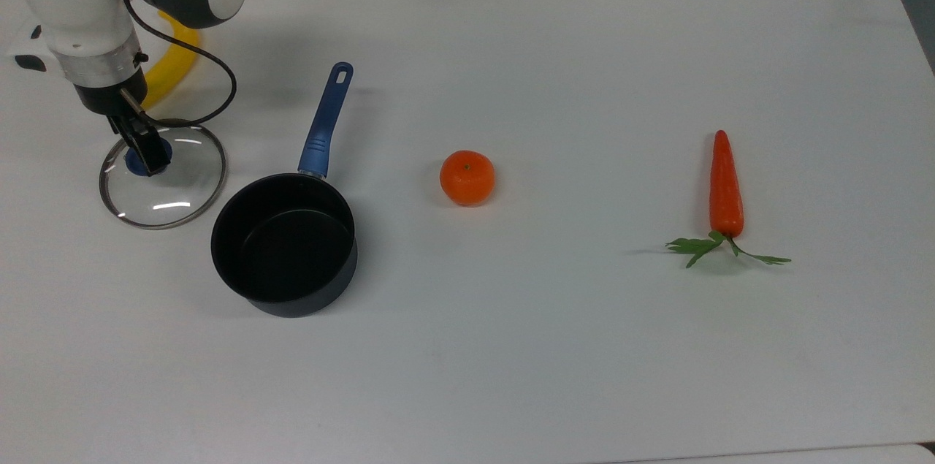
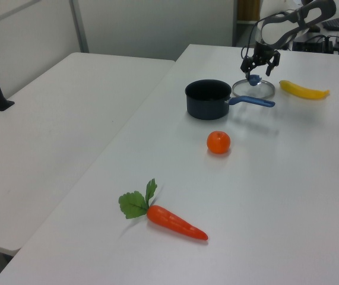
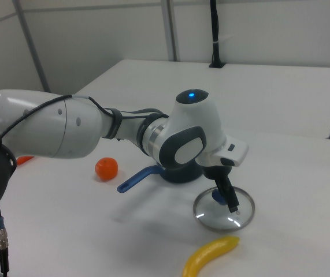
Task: Close lid
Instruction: 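Lower the gripper onto the blue knob and close on it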
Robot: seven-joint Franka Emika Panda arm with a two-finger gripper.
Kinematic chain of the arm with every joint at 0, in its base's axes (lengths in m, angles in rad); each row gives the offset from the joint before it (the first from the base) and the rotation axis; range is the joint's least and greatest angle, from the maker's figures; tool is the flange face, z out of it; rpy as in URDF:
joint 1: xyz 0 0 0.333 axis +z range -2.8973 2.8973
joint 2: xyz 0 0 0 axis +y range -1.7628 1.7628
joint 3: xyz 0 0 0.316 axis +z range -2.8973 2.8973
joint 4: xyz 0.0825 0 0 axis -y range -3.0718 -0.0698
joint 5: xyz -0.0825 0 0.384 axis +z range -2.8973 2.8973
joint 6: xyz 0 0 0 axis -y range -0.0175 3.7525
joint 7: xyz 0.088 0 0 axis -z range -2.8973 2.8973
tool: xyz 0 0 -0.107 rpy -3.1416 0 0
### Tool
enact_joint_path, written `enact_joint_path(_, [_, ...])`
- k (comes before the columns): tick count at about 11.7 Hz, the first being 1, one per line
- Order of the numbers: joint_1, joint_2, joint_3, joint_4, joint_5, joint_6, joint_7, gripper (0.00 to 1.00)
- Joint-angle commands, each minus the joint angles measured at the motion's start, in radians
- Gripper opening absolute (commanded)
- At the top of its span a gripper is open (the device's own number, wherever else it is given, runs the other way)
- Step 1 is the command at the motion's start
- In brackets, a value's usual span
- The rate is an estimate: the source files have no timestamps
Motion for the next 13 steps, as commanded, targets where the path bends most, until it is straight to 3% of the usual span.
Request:
enact_joint_path(1, [0.011, -0.009, 0.002, -0.006, -0.007, 0.013, 0.026, 1.0])
enact_joint_path(10, [0.011, 0.005, 0.033, -0.006, -0.013, 0.028, 0.024, 1.0])
enact_joint_path(13, [0.009, 0.005, 0.033, -0.006, -0.013, 0.03, 0.026, 0.82])
